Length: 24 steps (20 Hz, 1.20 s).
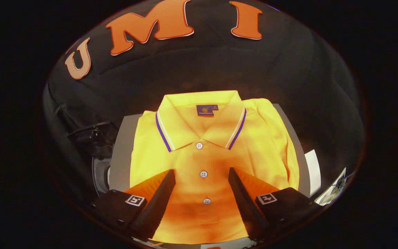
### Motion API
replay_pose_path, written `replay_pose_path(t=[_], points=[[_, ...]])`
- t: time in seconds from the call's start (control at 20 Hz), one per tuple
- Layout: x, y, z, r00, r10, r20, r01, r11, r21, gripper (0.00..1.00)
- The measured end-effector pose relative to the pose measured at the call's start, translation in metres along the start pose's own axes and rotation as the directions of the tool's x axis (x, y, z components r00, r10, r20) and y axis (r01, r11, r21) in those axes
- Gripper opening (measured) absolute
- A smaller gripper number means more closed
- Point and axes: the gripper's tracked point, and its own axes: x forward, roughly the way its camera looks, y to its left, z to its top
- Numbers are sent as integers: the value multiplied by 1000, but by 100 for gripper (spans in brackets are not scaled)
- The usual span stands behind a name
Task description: Put the clothes into the washing machine and then close the washing machine lid.
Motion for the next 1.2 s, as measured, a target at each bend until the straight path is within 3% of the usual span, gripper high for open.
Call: replay_pose_path(t=[0.35,0.5,0.55,0.6,0.65,0.85,0.9,0.95,1.0,1.1,1.2], points=[[2,3,-6,998,-12,-61,11,1000,-27,100],[0,5,-6,995,-8,-98,3,999,-49,88],[2,8,-6,994,1,-107,-7,999,-52,88],[1,6,-7,993,5,-122,-13,998,-59,78],[2,5,-7,992,13,-128,-20,998,-59,78],[2,2,-5,988,15,-153,-23,998,-51,50],[5,2,-2,988,8,-155,-17,998,-56,38],[3,3,-4,989,2,-148,-12,998,-63,34],[1,4,-4,991,15,-135,-24,997,-68,33],[3,6,-1,995,33,-95,-33,999,-6,14],[-2,5,-2,997,74,-2,-73,995,68,9]])
